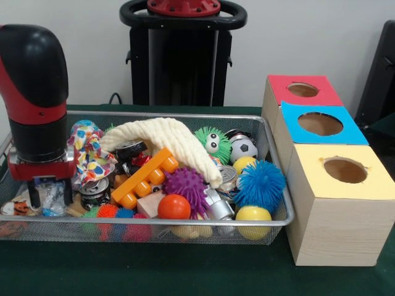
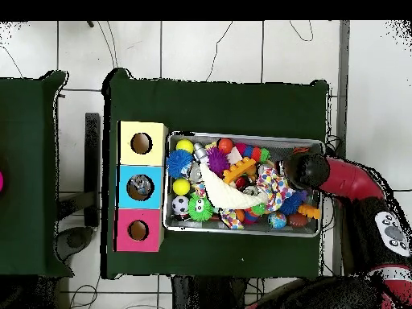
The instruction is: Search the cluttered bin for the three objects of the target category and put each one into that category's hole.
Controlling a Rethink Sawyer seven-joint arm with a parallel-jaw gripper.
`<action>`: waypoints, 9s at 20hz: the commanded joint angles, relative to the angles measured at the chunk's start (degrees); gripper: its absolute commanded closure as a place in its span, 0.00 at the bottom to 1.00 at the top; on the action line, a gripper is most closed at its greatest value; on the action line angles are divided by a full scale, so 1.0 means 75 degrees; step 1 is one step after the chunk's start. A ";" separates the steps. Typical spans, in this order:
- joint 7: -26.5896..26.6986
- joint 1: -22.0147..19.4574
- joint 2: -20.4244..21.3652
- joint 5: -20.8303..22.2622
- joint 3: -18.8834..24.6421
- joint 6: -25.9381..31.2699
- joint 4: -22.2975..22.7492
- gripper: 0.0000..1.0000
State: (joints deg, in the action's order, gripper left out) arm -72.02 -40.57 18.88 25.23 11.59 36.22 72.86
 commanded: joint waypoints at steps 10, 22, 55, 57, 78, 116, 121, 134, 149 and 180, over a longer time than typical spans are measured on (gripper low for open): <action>0.0571 0.0366 -0.0997 0.0590 -0.0279 0.1285 -0.0613 1.00; 0.0543 0.0392 -0.0954 0.0472 -0.0311 0.1311 -0.0591 1.00; 0.0335 -0.0274 0.0276 0.0922 0.0913 0.0261 0.0520 1.00; 0.0304 -0.0267 0.0122 0.0920 0.0944 0.0223 0.0410 1.00; -0.0190 0.0175 -0.0053 0.1605 0.0503 -0.0762 -0.0005 1.00; -0.0120 0.0131 -0.1306 0.1372 -0.0224 -0.0080 -0.0687 0.00; -0.0076 0.0202 -0.1366 0.1338 -0.0341 0.0160 -0.0764 0.00; 0.0190 0.0251 -0.1353 0.1045 -0.0387 0.0968 -0.1077 0.00; 0.0744 0.0838 -0.0453 0.1276 -0.1173 0.4589 -0.0993 0.00; 0.0206 0.1060 -0.0636 0.1208 -0.1632 0.3479 -0.1044 0.00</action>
State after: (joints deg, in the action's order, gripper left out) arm -72.02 -33.06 17.59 30.70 -0.97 60.31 63.55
